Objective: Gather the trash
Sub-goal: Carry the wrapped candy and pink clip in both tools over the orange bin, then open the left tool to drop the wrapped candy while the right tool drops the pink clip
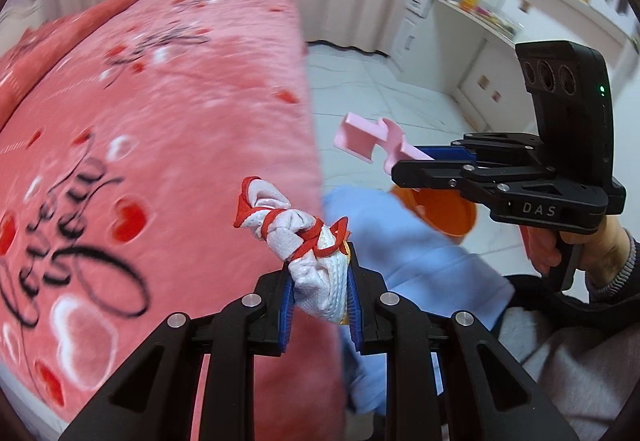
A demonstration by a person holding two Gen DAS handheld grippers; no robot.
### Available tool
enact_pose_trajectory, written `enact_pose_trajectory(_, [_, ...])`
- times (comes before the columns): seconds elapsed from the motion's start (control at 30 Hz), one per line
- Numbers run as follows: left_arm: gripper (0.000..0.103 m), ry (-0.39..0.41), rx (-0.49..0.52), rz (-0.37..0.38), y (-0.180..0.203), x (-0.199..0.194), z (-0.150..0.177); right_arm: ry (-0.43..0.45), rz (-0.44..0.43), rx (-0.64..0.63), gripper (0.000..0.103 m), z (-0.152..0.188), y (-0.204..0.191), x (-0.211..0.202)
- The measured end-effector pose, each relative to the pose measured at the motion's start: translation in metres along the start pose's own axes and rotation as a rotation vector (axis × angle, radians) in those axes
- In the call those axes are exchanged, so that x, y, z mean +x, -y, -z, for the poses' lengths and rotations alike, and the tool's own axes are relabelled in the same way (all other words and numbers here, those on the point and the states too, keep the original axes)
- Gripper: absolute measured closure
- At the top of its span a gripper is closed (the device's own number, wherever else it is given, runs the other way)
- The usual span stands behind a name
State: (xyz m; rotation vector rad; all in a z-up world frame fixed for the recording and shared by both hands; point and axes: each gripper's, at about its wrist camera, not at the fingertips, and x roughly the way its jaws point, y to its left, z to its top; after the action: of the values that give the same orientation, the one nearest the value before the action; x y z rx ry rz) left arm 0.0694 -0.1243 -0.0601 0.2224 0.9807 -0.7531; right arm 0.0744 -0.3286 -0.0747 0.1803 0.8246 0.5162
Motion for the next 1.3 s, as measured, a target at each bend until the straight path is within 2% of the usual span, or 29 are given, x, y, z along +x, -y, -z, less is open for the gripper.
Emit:
enact_pose_trajectory(0.37, [0.079,-0.052,0.243,0.15,0.094,0.07,-0.059,0.104,0.224,0.229,0.081,0.058,0.111,-0.1])
enact_pose_trajectory(0.67, [0.079,-0.125,0.39,0.268,0.165,0.142,-0.096,0.127,0.378,0.391,0.081,0.105,0.194,-0.149])
enact_pose_trajectory(0.83, [0.079,-0.174,0.435,0.308,0.19,0.179,-0.111,0.129,0.421,0.457,0.081,0.126,0.227,-0.16])
enact_pose_trajectory(1.03, [0.079,-0.226,0.465,0.314,0.207,0.214,-0.121,0.134,0.441,0.527,0.081,0.142,0.261,-0.165])
enact_pose_trajectory(1.3, [0.077,-0.301,0.463,0.32,0.218,0.249,-0.124,0.119,0.425,0.559,0.081,0.148,0.279,-0.15])
